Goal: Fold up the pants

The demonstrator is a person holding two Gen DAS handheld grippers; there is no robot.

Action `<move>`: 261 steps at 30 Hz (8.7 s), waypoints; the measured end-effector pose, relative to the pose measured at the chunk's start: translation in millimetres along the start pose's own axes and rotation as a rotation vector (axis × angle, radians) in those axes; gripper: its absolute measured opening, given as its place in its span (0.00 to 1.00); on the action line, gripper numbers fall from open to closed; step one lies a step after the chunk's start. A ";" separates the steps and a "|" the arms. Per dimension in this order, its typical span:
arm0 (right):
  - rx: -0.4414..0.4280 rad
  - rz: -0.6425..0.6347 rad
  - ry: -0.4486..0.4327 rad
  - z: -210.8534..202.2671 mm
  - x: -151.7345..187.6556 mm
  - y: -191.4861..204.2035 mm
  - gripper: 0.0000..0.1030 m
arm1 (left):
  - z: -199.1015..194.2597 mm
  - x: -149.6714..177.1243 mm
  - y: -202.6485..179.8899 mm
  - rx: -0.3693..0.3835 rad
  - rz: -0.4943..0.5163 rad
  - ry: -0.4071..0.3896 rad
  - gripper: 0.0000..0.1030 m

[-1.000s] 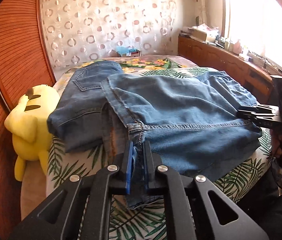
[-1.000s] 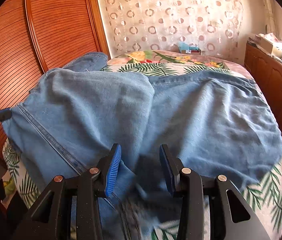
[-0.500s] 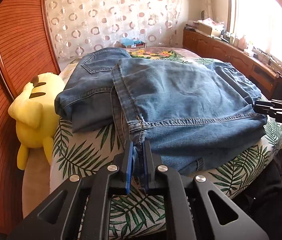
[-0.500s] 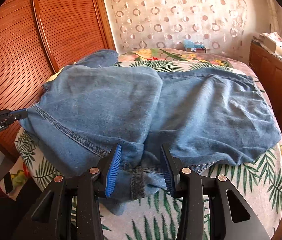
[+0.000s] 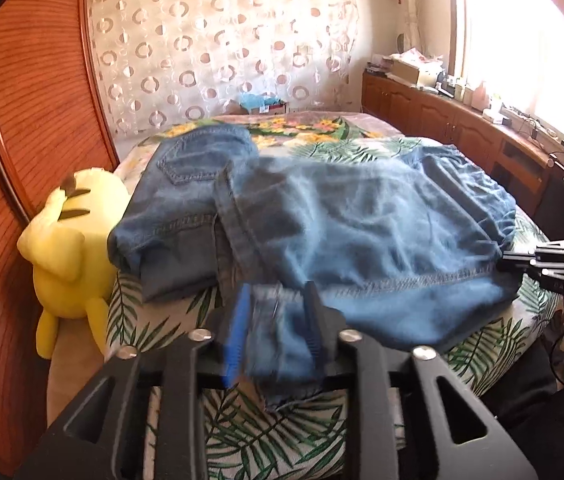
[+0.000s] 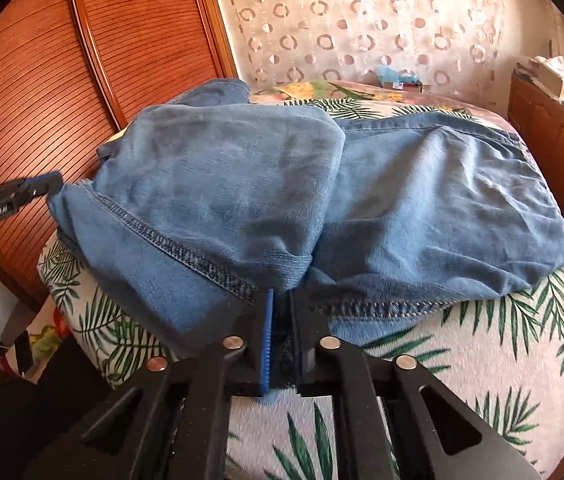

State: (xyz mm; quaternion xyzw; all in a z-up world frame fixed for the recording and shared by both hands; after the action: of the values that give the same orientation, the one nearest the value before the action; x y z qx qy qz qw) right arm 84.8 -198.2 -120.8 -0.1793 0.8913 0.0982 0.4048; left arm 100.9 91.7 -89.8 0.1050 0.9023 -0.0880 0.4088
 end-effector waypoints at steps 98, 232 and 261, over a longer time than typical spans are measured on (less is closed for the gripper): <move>0.095 -0.116 -0.240 -84.1 -109.1 10.6 0.03 | 35.7 -32.4 -40.4 0.117 0.016 -0.033 0.77; -0.022 -0.211 -0.076 -4.3 -137.8 23.6 0.39 | 36.0 3.9 -69.6 0.187 0.022 0.035 0.45; 0.059 -0.069 -0.004 -6.7 -76.6 -21.6 0.41 | 17.3 13.5 -8.5 -0.098 -0.037 0.027 0.45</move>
State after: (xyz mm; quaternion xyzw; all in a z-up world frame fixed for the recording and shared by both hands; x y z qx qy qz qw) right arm 135.4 -201.8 -59.0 -0.1978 0.8863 0.0584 0.4146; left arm 102.5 80.9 -110.6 0.0694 0.9128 -0.0495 0.3995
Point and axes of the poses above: each gripper's, at about its wrist camera, not at the fingertips, and z roughly the way its jaws point, y to its left, x to its underside, the point moved 3 cm from there along z, roughly the way its jaws point, and after that the axes turned 8 degrees about x, right-handed, at the moved point
